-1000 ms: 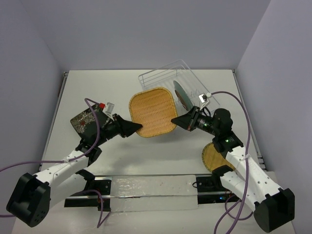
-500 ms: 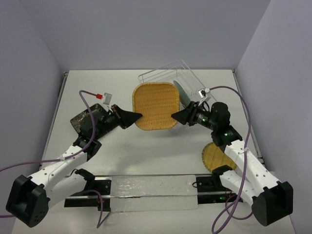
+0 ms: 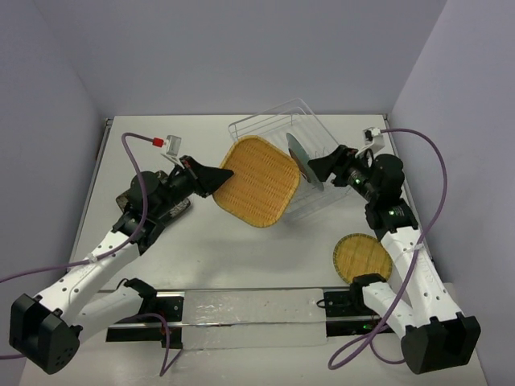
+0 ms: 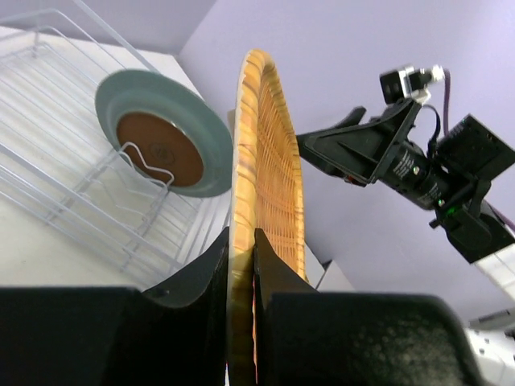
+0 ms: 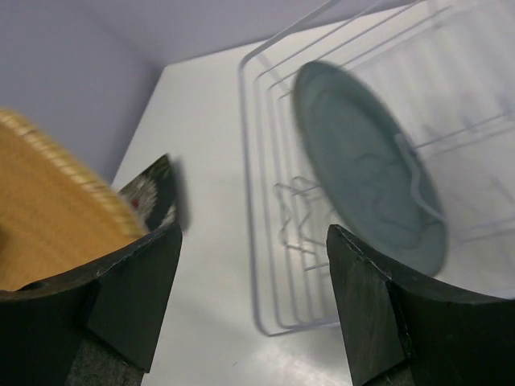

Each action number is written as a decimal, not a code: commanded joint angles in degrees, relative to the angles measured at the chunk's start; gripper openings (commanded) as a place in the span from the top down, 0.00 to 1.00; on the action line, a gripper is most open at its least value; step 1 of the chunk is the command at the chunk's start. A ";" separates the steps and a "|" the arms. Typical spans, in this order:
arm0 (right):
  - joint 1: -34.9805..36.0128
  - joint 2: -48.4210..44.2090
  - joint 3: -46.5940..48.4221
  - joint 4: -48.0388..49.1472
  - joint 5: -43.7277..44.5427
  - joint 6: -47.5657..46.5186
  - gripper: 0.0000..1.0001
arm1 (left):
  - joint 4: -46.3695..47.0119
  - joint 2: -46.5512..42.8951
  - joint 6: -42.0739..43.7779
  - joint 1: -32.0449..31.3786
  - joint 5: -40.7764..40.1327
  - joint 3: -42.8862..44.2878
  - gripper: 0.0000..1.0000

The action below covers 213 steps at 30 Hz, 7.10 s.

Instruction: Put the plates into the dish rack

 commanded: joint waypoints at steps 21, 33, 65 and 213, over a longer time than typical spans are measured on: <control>-12.99 23.35 21.79 -16.52 11.60 -33.08 0.20 | -54.01 40.03 -4.88 -16.59 -66.54 68.52 1.00; -14.59 27.85 23.06 -16.49 14.81 -30.91 0.20 | -59.40 50.21 -6.01 -20.14 -74.82 77.20 1.00; -15.56 29.35 22.14 -16.05 14.90 -25.23 0.21 | -58.90 69.58 0.92 -29.28 -87.45 89.30 1.00; 36.91 59.74 49.13 -18.10 0.01 -17.14 0.01 | -14.67 7.34 -10.05 48.71 -16.14 -24.47 1.00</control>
